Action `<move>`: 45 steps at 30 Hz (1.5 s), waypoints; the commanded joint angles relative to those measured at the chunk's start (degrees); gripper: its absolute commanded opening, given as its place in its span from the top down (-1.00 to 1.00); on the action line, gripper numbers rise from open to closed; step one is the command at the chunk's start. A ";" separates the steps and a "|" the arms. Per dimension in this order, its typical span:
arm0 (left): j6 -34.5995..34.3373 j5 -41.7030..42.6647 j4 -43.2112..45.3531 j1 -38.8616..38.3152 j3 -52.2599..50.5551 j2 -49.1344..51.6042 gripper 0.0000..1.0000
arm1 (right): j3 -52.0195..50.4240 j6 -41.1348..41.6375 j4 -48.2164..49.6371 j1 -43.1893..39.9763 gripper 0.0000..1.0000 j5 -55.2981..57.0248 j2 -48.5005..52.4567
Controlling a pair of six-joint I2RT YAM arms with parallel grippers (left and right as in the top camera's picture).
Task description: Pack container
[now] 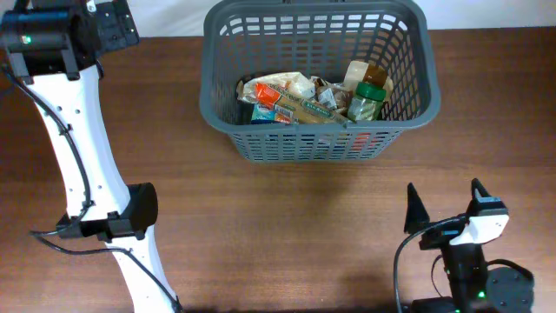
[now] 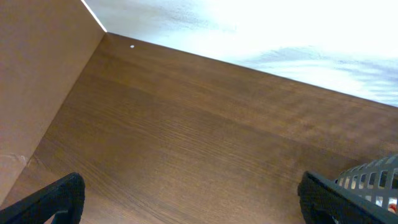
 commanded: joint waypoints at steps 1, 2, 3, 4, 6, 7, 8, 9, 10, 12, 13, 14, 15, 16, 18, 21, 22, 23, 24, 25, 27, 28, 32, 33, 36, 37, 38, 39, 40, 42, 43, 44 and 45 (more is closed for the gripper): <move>-0.52 -0.61 -0.04 0.13 -0.04 0.39 -0.99 | -4.63 0.15 2.19 -0.17 -0.98 -1.14 -2.60; -0.52 -0.61 -0.04 0.13 -0.04 0.39 -0.99 | -5.35 0.15 2.62 -0.20 -0.98 -1.16 -2.69; -0.50 -0.61 -0.04 0.13 -0.04 0.39 -0.99 | -6.27 0.15 3.23 -0.31 -0.98 -1.16 -2.71; -0.50 -0.61 -0.04 0.11 -0.04 0.39 -0.99 | -7.04 0.15 3.61 -0.70 -0.98 -1.60 -2.69; -0.52 -0.61 -0.04 0.07 -0.04 0.39 -0.98 | -8.00 0.17 3.98 -1.86 -0.98 -2.49 -2.69; -0.50 -0.61 -0.04 0.07 -0.04 0.39 -0.99 | -8.31 0.15 4.09 -2.47 -0.98 -2.97 -2.71; -0.52 -0.61 -0.04 0.09 -0.04 0.39 -0.99 | -8.74 0.17 4.09 -3.43 -0.98 -3.87 -2.69; -0.52 -0.61 -0.07 0.13 -0.04 0.39 -0.99 | -9.14 0.17 4.11 -4.26 -0.98 -4.57 -2.69; -0.52 -0.61 -0.04 0.13 -0.04 0.39 -0.99 | -9.70 0.17 4.11 -5.44 -0.98 -5.55 -2.69; -0.52 -0.61 -0.04 0.13 -0.04 0.39 -0.99 | -10.45 0.17 4.13 -6.80 -0.98 -6.49 -2.71; -0.52 -0.61 -0.04 0.11 -0.04 0.39 -0.99 | -11.13 0.17 4.26 -7.85 -0.98 -6.73 -2.71; -0.50 -0.61 -0.07 0.11 -0.04 0.39 -0.99 | -11.41 0.17 4.33 -8.17 -0.98 -6.73 -2.71; -0.52 -0.61 -0.04 0.11 -0.04 0.39 -0.98 | -11.91 0.15 4.68 -8.55 -0.98 -6.69 -2.71; -0.52 -0.61 -0.04 0.11 -0.04 0.39 -0.99 | -12.39 -0.09 5.07 -8.79 -0.98 -6.69 -2.71; -0.52 -0.61 -0.04 0.13 -0.04 0.39 -0.99 | -14.12 -0.70 6.97 -8.83 -0.98 -6.69 -2.71; -0.52 -0.61 -0.07 0.11 -0.04 0.39 -0.99 | -15.78 -0.70 8.48 -8.83 -0.98 -6.69 -2.75; -0.52 -0.61 -0.04 0.11 -0.04 0.39 -0.98 | -16.09 -0.70 8.59 -8.83 -0.98 -6.69 -2.84; -0.50 -0.61 -0.07 0.11 -0.04 0.39 -0.99 | -16.37 -0.72 8.76 -8.83 -0.98 -6.67 -2.93; -0.50 -0.61 -0.04 0.11 -0.04 0.39 -0.99 | -16.79 -0.72 9.03 -8.83 -0.98 -6.62 -2.99; -0.50 -0.61 -0.04 0.11 -0.04 0.39 -0.99 | -17.25 -0.72 9.31 -8.83 -0.98 -6.62 -3.10; -0.52 -0.61 -0.04 0.11 -0.04 0.39 -0.99 | -18.86 -0.68 10.73 -8.83 -0.98 -6.67 -3.54; -0.52 -0.61 -0.04 0.11 -0.04 0.39 -0.99 | -19.58 -0.68 11.32 -8.83 -0.98 -6.69 -3.82; -0.52 -0.61 -0.04 0.11 -0.04 0.39 -0.99 | -21.73 -0.70 13.05 -8.85 -0.98 -6.67 -5.44; -0.50 -0.61 -0.04 0.11 -0.04 0.39 -0.99 | -22.05 -0.70 13.18 -8.85 -0.98 -6.60 -5.62; -0.52 -0.61 -0.04 0.13 -0.04 0.39 -0.99 | -23.30 -0.70 13.70 -8.85 -0.97 -6.54 -5.70; -0.52 -0.61 -0.04 0.11 -0.04 0.39 -0.99 | -23.43 -0.70 13.68 -8.85 -0.97 -6.51 -5.70; -0.52 -0.61 -0.04 0.11 -0.04 0.39 -0.99 | -23.56 -0.70 13.68 -8.85 -0.98 -6.51 -5.70; -0.52 -0.61 -0.04 0.11 -0.04 0.39 -0.99 | -23.71 -0.70 13.68 -8.85 -0.98 -6.51 -5.70; -0.52 -0.61 -0.04 0.11 -0.04 0.39 -0.98 | -23.93 -0.70 13.68 -8.85 -0.98 -6.51 -5.70; -0.52 -0.61 -0.04 0.13 -0.04 0.39 -0.98 | -24.13 -0.76 13.77 -8.85 -0.98 -6.47 -5.70; -0.52 -0.61 -0.04 0.13 -0.04 0.39 -0.98 | -24.13 -1.38 13.86 -8.85 -0.98 -6.49 -5.70; -0.50 -0.61 -0.04 0.13 -0.04 0.39 -0.99 | -24.15 -1.81 13.90 -8.85 -0.98 -6.49 -5.70; -0.52 -0.61 -0.04 0.07 -0.04 0.39 -0.99 | -24.20 -2.64 13.94 -8.85 -0.98 -6.47 -5.70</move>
